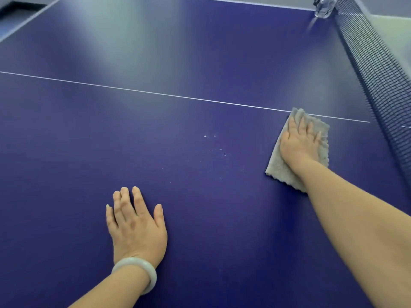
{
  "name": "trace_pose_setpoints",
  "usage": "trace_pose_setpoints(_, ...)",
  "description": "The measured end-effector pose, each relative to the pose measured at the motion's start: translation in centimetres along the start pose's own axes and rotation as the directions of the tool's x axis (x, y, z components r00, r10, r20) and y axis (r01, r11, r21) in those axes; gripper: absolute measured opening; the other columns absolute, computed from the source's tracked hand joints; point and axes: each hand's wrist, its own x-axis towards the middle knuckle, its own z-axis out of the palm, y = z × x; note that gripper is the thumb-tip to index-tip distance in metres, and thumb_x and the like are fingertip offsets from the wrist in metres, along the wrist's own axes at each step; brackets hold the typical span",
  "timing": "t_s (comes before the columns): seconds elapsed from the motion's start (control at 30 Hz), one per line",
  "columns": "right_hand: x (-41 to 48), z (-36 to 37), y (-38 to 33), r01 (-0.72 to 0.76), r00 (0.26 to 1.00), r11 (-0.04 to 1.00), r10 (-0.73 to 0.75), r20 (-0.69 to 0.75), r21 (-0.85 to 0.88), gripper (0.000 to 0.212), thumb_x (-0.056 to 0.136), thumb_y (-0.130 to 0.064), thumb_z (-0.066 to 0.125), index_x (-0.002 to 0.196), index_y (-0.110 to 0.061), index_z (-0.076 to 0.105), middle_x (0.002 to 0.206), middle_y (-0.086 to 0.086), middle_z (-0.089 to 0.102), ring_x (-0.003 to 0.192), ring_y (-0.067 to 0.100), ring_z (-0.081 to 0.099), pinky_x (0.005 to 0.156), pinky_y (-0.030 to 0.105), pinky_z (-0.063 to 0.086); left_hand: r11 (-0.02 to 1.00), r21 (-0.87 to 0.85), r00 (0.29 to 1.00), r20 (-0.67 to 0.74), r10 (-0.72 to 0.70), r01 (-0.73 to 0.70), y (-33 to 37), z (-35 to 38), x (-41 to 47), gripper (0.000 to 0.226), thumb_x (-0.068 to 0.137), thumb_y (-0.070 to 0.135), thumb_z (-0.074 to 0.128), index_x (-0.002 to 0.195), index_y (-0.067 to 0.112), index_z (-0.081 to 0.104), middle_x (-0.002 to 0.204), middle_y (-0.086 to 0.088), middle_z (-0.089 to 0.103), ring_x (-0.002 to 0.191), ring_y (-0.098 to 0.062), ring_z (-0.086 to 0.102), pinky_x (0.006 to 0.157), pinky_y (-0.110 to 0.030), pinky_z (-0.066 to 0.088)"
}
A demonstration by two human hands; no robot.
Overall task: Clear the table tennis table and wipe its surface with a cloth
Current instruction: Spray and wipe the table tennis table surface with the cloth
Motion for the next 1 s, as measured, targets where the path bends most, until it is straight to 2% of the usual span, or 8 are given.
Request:
trace_pose_setpoints(0.1, 0.0, 1.5, -6.5, 0.286, 0.957, 0.958, -0.284, 0.057, -0.034, 0.055, 0.104, -0.032, 0.011, 0.157, -0.028, -0.004, 0.166, -0.001, -0.006, 0.152, 0.024, -0.004, 0.122, 0.048, -0.005, 0.999, 0.048, 1.0, 0.03, 0.001, -0.002, 0.2, -0.1, 0.1, 0.077, 0.093, 0.051, 0.011, 0.154, 0.006, 0.022, 0.16, -0.016, 0.02, 0.151, -0.03, 0.01, 0.123, -0.048, 0.007)
trace_pose_setpoints(0.27, -6.0, 2.3, -7.3, 0.716, 0.693, 0.695, -0.699, 0.177, -0.061, 0.061, 0.097, -0.042, 0.001, 0.157, -0.032, 0.006, 0.164, -0.01, 0.0, 0.152, 0.016, -0.001, 0.123, 0.042, -0.004, 0.998, 0.057, 1.0, 0.014, -0.009, 0.008, 0.0, 0.1, 0.1, 0.071, 0.097, 0.047, 0.013, 0.152, 0.004, 0.029, 0.157, -0.017, 0.027, 0.149, -0.031, 0.017, 0.122, -0.051, 0.014)
trace_pose_setpoints(0.5, 0.8, 1.0, -2.9, 0.157, 0.988, 0.987, -0.156, 0.009, -0.046, 0.057, 0.102, -0.034, 0.011, 0.158, -0.027, 0.006, 0.166, 0.0, 0.0, 0.152, 0.025, 0.0, 0.122, 0.048, -0.004, 0.999, 0.052, 1.0, -0.008, -0.008, 0.009, 0.0, 0.5, 0.2, 0.072, 0.096, 0.048, 0.018, 0.146, 0.002, 0.038, 0.151, -0.021, 0.038, 0.145, -0.035, 0.029, 0.117, -0.055, 0.025)
trace_pose_setpoints(0.63, 2.4, 2.3, -11.1, 0.285, 0.958, 0.958, -0.284, 0.034, -0.014, 0.056, 0.103, -0.032, 0.013, 0.158, -0.03, -0.002, 0.166, 0.0, -0.004, 0.152, 0.027, -0.001, 0.122, 0.05, -0.005, 0.998, 0.066, 1.0, 0.007, -0.019, 0.019, 0.1, 0.5, 0.4, 0.072, 0.096, 0.049, 0.016, 0.148, 0.004, 0.036, 0.153, -0.018, 0.036, 0.146, -0.032, 0.026, 0.119, -0.053, 0.023)
trace_pose_setpoints(0.77, -1.9, 3.6, -17.8, 0.772, 0.627, 0.636, -0.76, 0.173, -0.002, 0.052, 0.106, -0.03, 0.024, 0.157, -0.034, 0.014, 0.165, -0.007, 0.006, 0.152, 0.018, 0.0, 0.122, 0.042, -0.007, 0.996, 0.079, 0.999, 0.023, -0.029, 0.027, 0.2, 0.3, 0.4, 0.074, 0.095, 0.051, 0.012, 0.149, 0.006, 0.034, 0.155, -0.015, 0.034, 0.148, -0.03, 0.025, 0.12, -0.051, 0.022)
trace_pose_setpoints(0.87, -3.3, 2.9, -14.9, 0.921, 0.353, 0.381, -0.904, 0.243, 0.079, 0.049, 0.106, -0.032, 0.023, 0.154, -0.04, 0.021, 0.162, -0.017, 0.008, 0.151, 0.008, -0.001, 0.121, 0.033, -0.01, 0.997, 0.076, 0.999, 0.04, -0.023, 0.02, 0.1, 0.0, 0.4, 0.075, 0.095, 0.051, 0.009, 0.151, 0.007, 0.032, 0.156, -0.015, 0.031, 0.149, -0.03, 0.022, 0.121, -0.05, 0.019)
trace_pose_setpoints(0.93, -2.1, 2.0, -10.9, 0.907, 0.39, 0.415, -0.891, 0.231, 0.071, 0.052, 0.101, -0.034, 0.021, 0.153, -0.041, 0.023, 0.161, -0.017, 0.013, 0.15, 0.008, 0.002, 0.122, 0.033, -0.007, 0.998, 0.068, 0.999, 0.031, -0.022, 0.02, 0.2, 0.0, 0.5, 0.075, 0.095, 0.051, 0.01, 0.15, 0.006, 0.032, 0.156, -0.015, 0.032, 0.148, -0.03, 0.022, 0.121, -0.05, 0.019)
trace_pose_setpoints(1.0, -0.9, 1.1, -6.5, 0.79, 0.597, 0.612, -0.781, 0.182, 0.038, 0.054, 0.097, -0.035, 0.02, 0.151, -0.042, 0.021, 0.162, -0.011, 0.019, 0.151, 0.011, 0.006, 0.123, 0.034, -0.003, 0.998, 0.054, 0.999, 0.025, -0.024, 0.023, 0.2, 0.1, 0.4, 0.074, 0.095, 0.05, 0.012, 0.15, 0.006, 0.034, 0.155, -0.017, 0.033, 0.148, -0.031, 0.023, 0.121, -0.05, 0.02)
